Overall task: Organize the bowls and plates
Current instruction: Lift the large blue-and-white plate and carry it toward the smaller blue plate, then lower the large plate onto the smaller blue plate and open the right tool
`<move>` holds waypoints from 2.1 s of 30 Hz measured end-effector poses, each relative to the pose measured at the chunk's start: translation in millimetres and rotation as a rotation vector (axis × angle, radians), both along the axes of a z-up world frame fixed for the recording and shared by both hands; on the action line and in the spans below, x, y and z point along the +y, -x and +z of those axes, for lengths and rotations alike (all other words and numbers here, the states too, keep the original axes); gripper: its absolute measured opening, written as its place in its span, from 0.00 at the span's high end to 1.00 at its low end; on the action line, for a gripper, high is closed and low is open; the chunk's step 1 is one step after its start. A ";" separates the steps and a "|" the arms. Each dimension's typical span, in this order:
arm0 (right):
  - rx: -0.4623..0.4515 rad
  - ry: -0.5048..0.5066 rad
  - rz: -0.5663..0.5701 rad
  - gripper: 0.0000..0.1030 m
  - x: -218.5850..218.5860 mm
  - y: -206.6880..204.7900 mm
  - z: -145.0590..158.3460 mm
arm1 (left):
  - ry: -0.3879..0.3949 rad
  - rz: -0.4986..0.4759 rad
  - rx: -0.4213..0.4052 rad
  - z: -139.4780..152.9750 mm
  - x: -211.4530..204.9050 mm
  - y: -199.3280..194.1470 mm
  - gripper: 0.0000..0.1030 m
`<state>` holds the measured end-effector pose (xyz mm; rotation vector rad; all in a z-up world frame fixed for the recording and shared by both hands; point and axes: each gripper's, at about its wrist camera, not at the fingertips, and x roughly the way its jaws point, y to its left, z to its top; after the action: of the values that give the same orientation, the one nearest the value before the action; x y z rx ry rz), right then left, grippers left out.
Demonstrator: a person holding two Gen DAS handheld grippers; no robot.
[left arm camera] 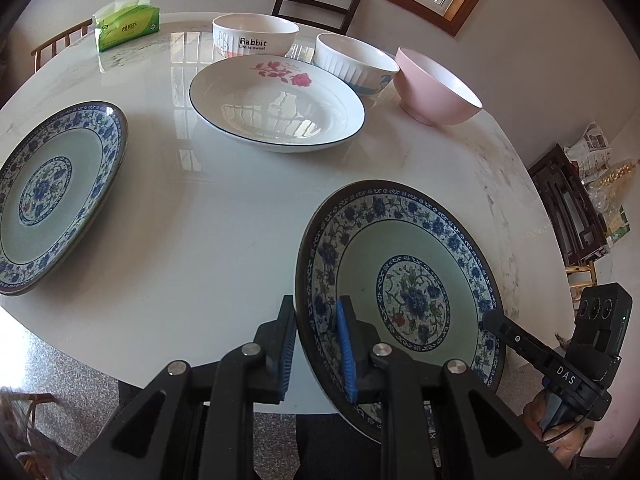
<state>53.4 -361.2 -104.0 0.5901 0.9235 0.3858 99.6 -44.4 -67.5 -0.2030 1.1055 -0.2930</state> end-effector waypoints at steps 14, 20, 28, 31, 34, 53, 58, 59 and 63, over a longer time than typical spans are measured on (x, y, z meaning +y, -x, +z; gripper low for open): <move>-0.007 0.010 0.046 0.86 29.4 12.8 7.0 | 0.015 0.040 -0.021 4.1 31.2 18.1 0.81; -0.016 0.019 0.065 0.86 41.4 15.3 13.7 | 0.028 0.071 -0.035 10.0 46.2 23.9 0.81; -0.030 0.035 0.107 0.86 63.4 12.1 23.8 | 0.045 0.126 -0.057 17.9 77.2 30.5 0.81; -0.039 0.044 0.126 0.86 75.0 9.0 29.4 | 0.057 0.151 -0.068 22.0 92.7 31.1 0.81; -0.044 0.051 0.152 0.86 87.8 3.8 34.0 | 0.062 0.180 -0.075 24.6 110.0 31.2 0.81; -0.106 0.134 0.336 0.85 209.2 -51.9 63.4 | 0.069 0.388 -0.122 34.4 229.2 11.9 0.80; -0.113 0.146 0.383 0.85 244.9 -69.1 65.0 | 0.067 0.430 -0.119 30.2 254.3 1.2 0.80; -0.113 0.148 0.391 0.85 250.4 -72.1 64.7 | 0.070 0.438 -0.115 28.7 258.4 -0.7 0.80; -0.112 0.161 0.408 0.85 268.2 -82.9 62.9 | 0.069 0.457 -0.112 24.1 271.2 -8.2 0.80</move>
<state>136.3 -93.0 -41.1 0.2262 0.9558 0.6961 107.8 226.8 -43.5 -0.4858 0.9095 0.0656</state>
